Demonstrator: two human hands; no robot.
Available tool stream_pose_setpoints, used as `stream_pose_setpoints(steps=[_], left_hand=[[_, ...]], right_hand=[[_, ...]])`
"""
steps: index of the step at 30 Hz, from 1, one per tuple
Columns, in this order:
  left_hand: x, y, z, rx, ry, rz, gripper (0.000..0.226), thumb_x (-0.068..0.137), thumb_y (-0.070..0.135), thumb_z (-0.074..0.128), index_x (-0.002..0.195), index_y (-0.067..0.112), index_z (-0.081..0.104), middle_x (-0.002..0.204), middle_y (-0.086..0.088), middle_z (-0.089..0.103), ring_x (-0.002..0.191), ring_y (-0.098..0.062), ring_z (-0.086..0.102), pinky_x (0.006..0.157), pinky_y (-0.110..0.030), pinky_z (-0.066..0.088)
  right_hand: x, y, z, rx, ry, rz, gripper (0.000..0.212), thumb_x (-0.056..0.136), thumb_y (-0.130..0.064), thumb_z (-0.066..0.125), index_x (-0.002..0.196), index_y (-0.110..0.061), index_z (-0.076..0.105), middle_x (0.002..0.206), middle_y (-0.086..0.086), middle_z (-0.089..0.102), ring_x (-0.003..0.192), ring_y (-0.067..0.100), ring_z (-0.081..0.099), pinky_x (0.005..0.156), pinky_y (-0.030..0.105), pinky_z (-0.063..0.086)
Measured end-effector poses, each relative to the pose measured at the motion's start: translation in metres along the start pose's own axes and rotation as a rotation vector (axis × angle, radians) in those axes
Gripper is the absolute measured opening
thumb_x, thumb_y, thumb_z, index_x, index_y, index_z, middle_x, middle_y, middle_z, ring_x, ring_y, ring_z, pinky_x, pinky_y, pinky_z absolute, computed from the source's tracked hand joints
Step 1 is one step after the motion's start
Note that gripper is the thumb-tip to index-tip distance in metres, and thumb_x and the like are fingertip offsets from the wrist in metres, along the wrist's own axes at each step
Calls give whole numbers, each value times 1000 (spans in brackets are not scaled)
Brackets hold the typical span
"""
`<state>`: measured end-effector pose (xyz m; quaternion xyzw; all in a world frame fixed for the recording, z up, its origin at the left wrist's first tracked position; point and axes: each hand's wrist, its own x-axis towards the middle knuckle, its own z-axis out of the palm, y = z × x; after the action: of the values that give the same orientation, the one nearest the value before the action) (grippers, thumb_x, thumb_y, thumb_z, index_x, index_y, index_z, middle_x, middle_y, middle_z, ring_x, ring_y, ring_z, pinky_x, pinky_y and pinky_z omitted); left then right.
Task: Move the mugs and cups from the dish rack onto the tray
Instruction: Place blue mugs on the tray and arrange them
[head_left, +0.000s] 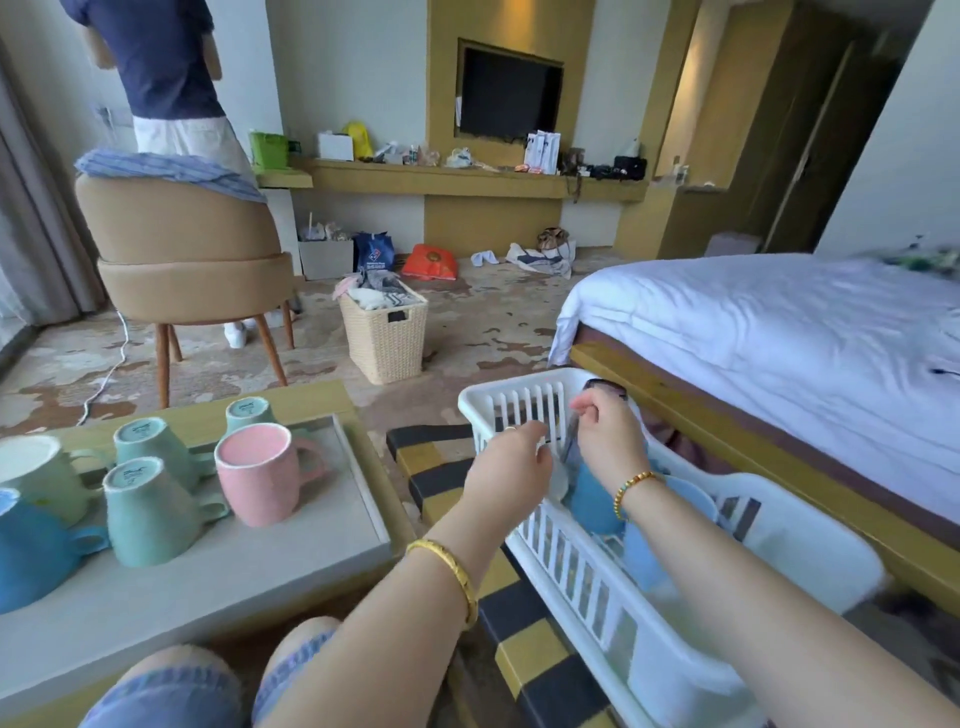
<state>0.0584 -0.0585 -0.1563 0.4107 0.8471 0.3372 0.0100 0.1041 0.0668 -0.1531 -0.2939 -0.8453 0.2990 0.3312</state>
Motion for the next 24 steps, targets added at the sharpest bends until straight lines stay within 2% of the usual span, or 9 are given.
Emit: stream_pose_setpoints(steps=[3, 5, 9, 11, 14, 17, 21, 24], left_hand=[[2, 17, 30, 61, -118, 36, 28, 93, 18, 40, 115, 10, 54, 116, -11, 61, 102, -31, 57, 80, -37, 50], [6, 22, 42, 130, -214, 43, 30, 92, 21, 42, 117, 9, 53, 117, -12, 60, 107, -31, 55, 85, -37, 48], [14, 21, 57, 382, -287, 56, 31, 93, 25, 40, 120, 14, 51, 109, -8, 64, 103, -27, 57, 88, -31, 35], [17, 18, 61, 401, -261, 37, 31, 92, 23, 39, 121, 17, 50, 106, -5, 66, 100, -25, 59, 86, -29, 32], [19, 14, 65, 379, -191, 41, 34, 93, 22, 38, 125, 20, 48, 103, -3, 67, 97, -24, 59, 87, -28, 33], [19, 10, 66, 354, -143, 44, 36, 93, 23, 40, 128, 20, 47, 107, -4, 66, 101, -25, 59, 89, -30, 36], [17, 7, 69, 325, -109, 26, 37, 92, 25, 42, 129, 19, 44, 112, -5, 64, 107, -27, 56, 92, -32, 35], [15, 7, 69, 319, -77, 30, 36, 91, 26, 45, 126, 18, 44, 106, -6, 66, 103, -28, 57, 88, -32, 36]], right_hand=[[1, 27, -10, -136, 3, 5, 27, 91, -1, 39, 109, -6, 59, 117, 14, 56, 111, 31, 52, 91, 36, 45], [4, 39, -14, -256, -13, 9, 26, 93, -10, 44, 117, -7, 54, 123, 16, 52, 116, 33, 46, 98, 41, 40], [10, 58, -19, -502, -158, 53, 56, 91, -43, 50, 133, -7, 38, 135, 17, 43, 124, 34, 39, 103, 39, 34], [11, 66, -19, -509, -214, 88, 67, 87, -52, 52, 135, -8, 34, 135, 17, 43, 123, 33, 41, 100, 38, 37], [9, 74, -14, -396, -286, 148, 76, 82, -53, 59, 137, -11, 27, 136, 15, 40, 118, 32, 47, 89, 39, 44], [7, 75, -8, -252, -219, 206, 81, 77, -47, 69, 134, -8, 27, 134, 12, 42, 113, 31, 51, 83, 38, 45], [8, 73, -7, -142, -155, 288, 62, 71, -44, 75, 110, -13, 37, 104, 6, 55, 84, 24, 53, 66, 32, 41], [8, 73, -10, -79, -113, 300, 56, 72, -42, 75, 106, -14, 41, 96, 2, 55, 80, 22, 52, 65, 30, 39]])
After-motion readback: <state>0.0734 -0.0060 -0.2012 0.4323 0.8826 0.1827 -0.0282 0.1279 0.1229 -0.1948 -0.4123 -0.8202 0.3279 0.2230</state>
